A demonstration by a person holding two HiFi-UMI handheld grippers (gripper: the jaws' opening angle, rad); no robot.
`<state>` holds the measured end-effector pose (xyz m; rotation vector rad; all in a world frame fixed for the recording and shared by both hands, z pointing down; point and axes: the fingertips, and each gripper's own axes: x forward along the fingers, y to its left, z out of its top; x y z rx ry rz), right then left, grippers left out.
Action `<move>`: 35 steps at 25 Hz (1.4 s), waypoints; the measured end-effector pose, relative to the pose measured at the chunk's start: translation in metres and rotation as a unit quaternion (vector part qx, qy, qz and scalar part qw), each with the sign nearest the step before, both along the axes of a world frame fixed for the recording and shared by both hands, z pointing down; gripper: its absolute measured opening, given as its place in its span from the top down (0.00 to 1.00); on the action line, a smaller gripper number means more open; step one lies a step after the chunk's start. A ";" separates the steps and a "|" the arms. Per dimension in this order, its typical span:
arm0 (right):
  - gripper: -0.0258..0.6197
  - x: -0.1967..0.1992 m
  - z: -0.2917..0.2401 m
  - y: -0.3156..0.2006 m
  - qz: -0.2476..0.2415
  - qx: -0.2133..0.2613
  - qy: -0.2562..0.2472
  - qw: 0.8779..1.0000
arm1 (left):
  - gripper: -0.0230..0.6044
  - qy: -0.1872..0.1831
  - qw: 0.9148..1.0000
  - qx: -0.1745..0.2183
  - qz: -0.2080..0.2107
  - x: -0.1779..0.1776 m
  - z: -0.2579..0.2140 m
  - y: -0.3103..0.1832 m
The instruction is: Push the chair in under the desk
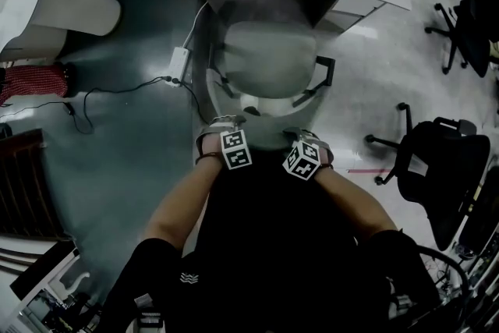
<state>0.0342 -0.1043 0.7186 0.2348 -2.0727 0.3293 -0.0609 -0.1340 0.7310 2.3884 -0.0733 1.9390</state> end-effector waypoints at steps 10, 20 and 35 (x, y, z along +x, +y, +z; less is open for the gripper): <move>0.65 -0.009 -0.002 -0.028 -0.032 0.007 0.008 0.999 | 0.56 0.014 1.000 -0.009 -0.012 -0.009 0.002 -0.023; 0.66 -0.014 0.002 -0.059 -0.042 0.006 0.014 0.999 | 0.56 0.010 1.000 -0.006 -0.018 -0.016 0.006 -0.055; 0.66 -0.001 0.002 -0.119 -0.055 0.008 0.020 0.998 | 0.57 0.019 0.999 -0.006 -0.032 -0.004 0.005 -0.110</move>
